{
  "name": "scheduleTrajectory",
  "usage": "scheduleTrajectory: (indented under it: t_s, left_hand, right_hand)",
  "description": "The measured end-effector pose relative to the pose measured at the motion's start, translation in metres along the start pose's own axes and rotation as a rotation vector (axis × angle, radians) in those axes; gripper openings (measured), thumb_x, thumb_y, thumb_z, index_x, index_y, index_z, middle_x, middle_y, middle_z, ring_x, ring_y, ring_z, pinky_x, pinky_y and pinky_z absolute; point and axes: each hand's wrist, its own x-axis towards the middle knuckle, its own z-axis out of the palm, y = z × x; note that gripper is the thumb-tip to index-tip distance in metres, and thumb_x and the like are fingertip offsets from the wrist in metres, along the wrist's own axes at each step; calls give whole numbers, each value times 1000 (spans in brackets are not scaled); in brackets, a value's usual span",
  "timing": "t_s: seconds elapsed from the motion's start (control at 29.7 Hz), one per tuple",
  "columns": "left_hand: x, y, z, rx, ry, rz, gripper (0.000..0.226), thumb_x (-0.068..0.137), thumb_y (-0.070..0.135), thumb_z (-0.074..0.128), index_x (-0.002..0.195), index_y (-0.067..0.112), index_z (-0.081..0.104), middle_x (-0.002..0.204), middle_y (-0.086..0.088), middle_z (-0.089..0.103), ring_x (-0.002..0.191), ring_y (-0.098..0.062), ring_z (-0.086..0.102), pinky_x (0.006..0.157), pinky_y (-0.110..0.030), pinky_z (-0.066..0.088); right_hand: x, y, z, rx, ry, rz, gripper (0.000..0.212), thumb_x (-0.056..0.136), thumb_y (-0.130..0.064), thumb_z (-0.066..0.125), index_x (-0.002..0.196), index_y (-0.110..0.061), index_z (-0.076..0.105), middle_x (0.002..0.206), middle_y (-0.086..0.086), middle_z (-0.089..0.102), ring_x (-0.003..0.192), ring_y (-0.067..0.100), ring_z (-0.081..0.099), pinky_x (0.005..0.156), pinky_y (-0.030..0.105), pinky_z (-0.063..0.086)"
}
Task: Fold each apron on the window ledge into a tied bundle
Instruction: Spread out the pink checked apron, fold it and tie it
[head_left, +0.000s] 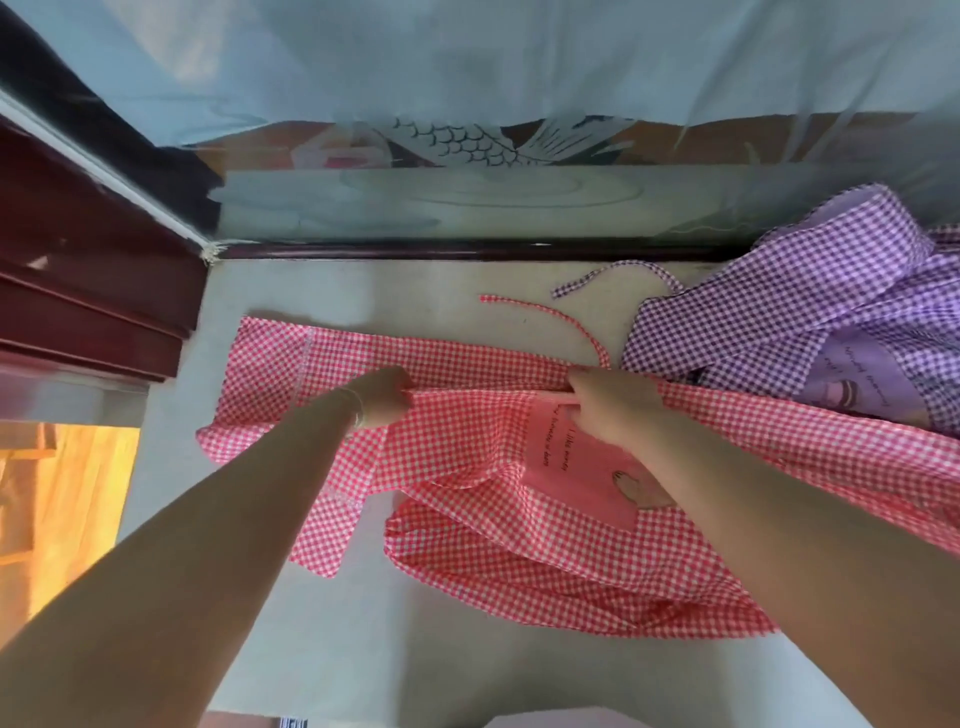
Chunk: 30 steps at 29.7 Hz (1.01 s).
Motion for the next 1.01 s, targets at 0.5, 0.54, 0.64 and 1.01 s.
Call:
scheduleTrajectory:
  t_s: [0.5,0.54,0.64,1.01]
  left_hand:
    - [-31,-148,-34,397,160,-552,42,86,27,49,126,15,55,128,-7,58,121,-29,54,99,-41,39]
    - [-35,-158,-44,423,337,-537,35,90,25,46,123,17,56,125,-8,59,119,-29,55,99,-40,38]
    - [-49,-179,-53,120,733,-492,37,96,35,46,127,14,51,125,-17,54,119,-36,49,99,-45,38]
    - [-52,-204,27,-222,601,-621,65,97,56,22,107,9,66,105,-14,65,99,-31,51,90,-43,42]
  right_hand:
    - [58,-102,18,31,-218,72,38,103,-27,33,125,-7,56,129,14,59,115,28,57,99,38,45]
    - [60,-103,18,32,-223,76,42,104,-33,31,123,-6,56,127,15,60,114,28,58,98,38,45]
    - [64,-107,18,39,-200,93,49,104,-41,29,125,-4,53,128,16,59,115,29,57,99,37,43]
    - [70,-97,17,146,-150,155,44,104,-30,30,140,-6,36,133,21,54,120,33,53,104,40,40]
